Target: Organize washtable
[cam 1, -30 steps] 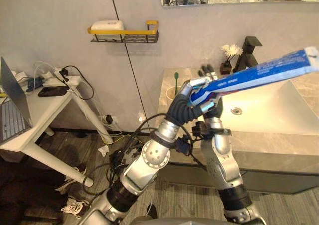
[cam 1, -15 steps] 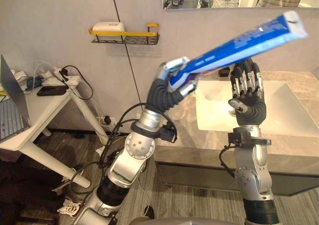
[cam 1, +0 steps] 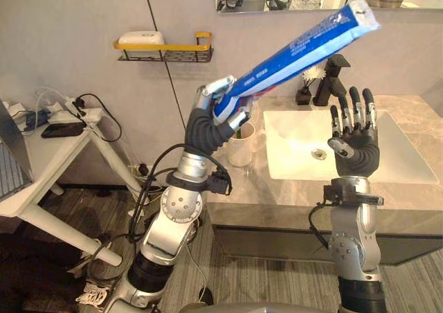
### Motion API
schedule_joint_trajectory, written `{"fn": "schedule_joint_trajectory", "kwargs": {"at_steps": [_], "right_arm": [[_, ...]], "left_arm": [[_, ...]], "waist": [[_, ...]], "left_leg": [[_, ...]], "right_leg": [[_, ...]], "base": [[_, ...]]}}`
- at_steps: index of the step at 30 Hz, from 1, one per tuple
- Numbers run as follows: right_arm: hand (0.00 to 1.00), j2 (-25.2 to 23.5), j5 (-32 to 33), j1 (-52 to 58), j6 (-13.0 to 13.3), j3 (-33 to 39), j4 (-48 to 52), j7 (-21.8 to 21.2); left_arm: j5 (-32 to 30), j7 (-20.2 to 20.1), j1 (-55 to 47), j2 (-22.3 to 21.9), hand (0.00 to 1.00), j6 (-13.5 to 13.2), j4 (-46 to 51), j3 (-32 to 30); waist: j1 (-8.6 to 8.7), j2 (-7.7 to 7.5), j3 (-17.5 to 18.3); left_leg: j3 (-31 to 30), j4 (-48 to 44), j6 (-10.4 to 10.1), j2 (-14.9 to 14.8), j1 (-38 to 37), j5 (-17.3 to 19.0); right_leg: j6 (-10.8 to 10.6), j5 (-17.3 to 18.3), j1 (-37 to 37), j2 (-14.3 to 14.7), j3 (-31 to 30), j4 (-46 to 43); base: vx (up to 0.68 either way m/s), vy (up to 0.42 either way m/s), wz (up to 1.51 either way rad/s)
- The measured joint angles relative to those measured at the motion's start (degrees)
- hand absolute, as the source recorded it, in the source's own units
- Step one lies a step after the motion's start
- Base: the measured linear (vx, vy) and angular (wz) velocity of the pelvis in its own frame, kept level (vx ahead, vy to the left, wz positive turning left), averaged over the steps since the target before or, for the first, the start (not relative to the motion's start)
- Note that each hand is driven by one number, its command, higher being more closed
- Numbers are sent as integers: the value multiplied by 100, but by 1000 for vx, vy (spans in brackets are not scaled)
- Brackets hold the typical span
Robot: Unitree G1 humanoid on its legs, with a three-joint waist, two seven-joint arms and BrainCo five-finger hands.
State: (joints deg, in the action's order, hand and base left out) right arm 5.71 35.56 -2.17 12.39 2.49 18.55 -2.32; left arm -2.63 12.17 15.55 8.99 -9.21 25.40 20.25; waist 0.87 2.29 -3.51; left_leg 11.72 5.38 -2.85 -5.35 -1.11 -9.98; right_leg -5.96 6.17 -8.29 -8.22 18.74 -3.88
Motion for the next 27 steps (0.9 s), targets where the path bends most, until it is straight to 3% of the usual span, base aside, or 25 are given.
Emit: {"fn": "schedule_joint_trajectory", "kwargs": {"at_steps": [9, 27], "right_arm": [[0, 3, 170, -4, -149, -507, -11, -146], [0, 5, 870, -529, -190, -1655, -69, -404]], "left_arm": [[-1, -48, 9, -13, 100, 30, -150, 370], [-13, -31, 511, -111, 100, 147, -929, 938]], "waist": [[12, -72, -26], [8, -185, 47]], "left_leg": [[53, 1, 6, 5, -1, 8], [50, 4, 7, 4, -11, -3]], "right_leg": [[-16, -46, 8, -4, -58, 45], [-13, -67, 1, -3, -61, 45]], "base": [[2, 4, -3], [0, 0, 0]]}}
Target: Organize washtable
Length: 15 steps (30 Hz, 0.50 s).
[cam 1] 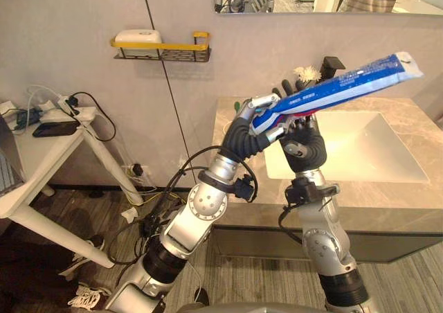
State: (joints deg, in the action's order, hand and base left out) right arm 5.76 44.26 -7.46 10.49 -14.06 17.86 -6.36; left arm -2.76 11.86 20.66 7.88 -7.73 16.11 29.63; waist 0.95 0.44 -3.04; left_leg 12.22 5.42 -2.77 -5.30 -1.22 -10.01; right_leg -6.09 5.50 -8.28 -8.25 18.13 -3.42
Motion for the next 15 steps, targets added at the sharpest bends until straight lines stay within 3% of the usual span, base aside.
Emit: {"fn": "schedule_joint_trajectory", "kwargs": {"at_steps": [4, 15], "right_arm": [[0, 6, 337, -46, -32, -361, -2, -48], [0, 57, 860, -88, -109, -419, -43, -36]], "left_arm": [[-35, 33, 12, -67, 100, 39, -240, 6], [-229, 225, 276, -75, 100, 13, -539, 11]], "waist": [[-2, -11, 8], [2, -13, 20]], "left_leg": [[-1, 2, 7, 0, -5, -9], [3, 2, 22, -1, -7, -32]], "right_leg": [[2, -2, -2, -1, 0, -5], [5, -33, 0, 1, -10, 3]], "base": [[0, 0, 0], [0, 0, 0]]}}
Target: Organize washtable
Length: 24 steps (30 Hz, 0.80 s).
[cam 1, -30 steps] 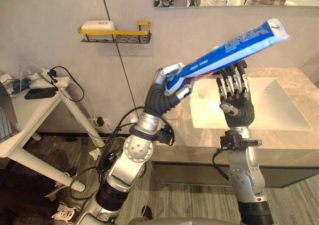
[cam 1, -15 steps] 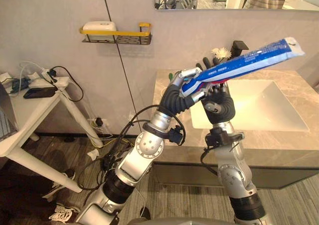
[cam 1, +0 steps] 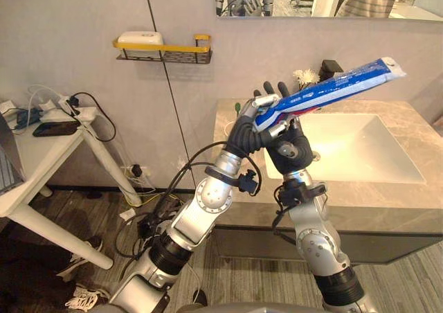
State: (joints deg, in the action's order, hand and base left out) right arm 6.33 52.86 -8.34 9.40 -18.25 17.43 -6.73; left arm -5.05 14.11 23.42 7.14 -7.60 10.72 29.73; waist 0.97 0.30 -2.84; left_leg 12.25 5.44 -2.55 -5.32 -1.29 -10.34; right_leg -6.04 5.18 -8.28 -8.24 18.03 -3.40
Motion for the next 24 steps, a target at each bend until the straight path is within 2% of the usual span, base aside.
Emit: {"fn": "schedule_joint_trajectory", "kwargs": {"at_steps": [6, 20, 24], "right_arm": [[0, 84, -1, 0, -6, -17, -1, 20], [0, 158, -9, 0, -1, 46, 1, 80], [0, 157, -23, -1, 43, 93, 73, 211]], "left_arm": [[-109, 11, 0, 2, 100, -157, -172, -32], [-334, 11, -122, 16, 100, -271, -242, -208], [-451, 13, -169, 37, 100, -294, -492, -294]], "waist": [[-5, -3, 4], [-9, 7, 90], [-17, 10, 95]], "left_leg": [[5, 22, 3, -1, 1, -2], [60, 51, 4, -6, 1, 1], [61, 52, 4, -6, 1, 2]], "right_leg": [[-2, -13, 0, 1, -7, 13], [-11, -55, 3, 8, -63, 73], [-18, -60, 6, 8, -69, 73]], "base": [[0, 0, 0], [0, 0, -1], [0, 0, 0]]}}
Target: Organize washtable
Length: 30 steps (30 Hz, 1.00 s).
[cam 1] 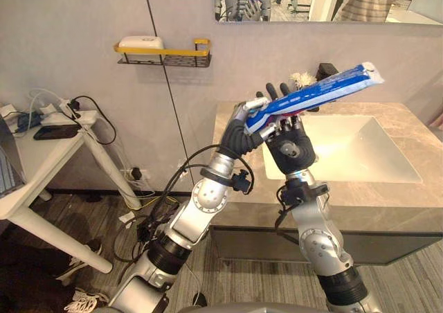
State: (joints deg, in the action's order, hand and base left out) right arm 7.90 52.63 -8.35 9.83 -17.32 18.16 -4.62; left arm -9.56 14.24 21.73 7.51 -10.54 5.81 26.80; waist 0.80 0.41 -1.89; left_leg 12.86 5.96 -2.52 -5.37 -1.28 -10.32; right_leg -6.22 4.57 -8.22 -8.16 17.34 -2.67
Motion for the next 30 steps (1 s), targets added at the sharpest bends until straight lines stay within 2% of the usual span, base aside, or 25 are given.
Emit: {"fn": "schedule_joint_trajectory", "kwargs": {"at_steps": [6, 15, 24, 26, 30], "right_arm": [[0, -3, 2, -2, 87, 40, 55, 66], [0, -3, -33, 0, 84, 4, 55, 87], [0, -3, -99, 5, 83, -34, 64, 186], [0, -55, -132, 3, 121, 121, 257, 282], [0, -120, -211, -3, 478, 452, 701, 312]], "left_arm": [[-81, -5, -261, 0, 100, -68, -30, -13], [-83, 4, -383, -37, 100, -125, -29, -29], [-82, -11, -607, -41, 100, -294, 12, -11], [-81, -43, -771, -2, 100, -314, -12, 10], [-76, -228, -1297, 113, 100, -224, -152, 38]], "waist": [[0, 9, 5], [-27, 11, 5], [-49, 36, 1], [-62, 62, -10], [-52, 107, -2]], "left_leg": [[17, 0, -2, 0, 1, 7], [15, 0, -17, 0, 15, 22], [9, 0, -34, 1, 68, 40], [10, 0, -31, 3, 77, 38], [16, -1, -13, 4, 78, 26]], "right_leg": [[-2, -1, 7, -1, -16, 6], [-3, 0, 16, -2, -17, 10], [-6, 0, 62, -1, -16, 13], [-6, -1, 70, -4, -16, 13], [-5, -1, 69, -1, -17, 13]], "base": [[0, 0, 0], [0, 0, 0], [0, 0, 0], [0, 0, 0], [0, 0, 0]]}}
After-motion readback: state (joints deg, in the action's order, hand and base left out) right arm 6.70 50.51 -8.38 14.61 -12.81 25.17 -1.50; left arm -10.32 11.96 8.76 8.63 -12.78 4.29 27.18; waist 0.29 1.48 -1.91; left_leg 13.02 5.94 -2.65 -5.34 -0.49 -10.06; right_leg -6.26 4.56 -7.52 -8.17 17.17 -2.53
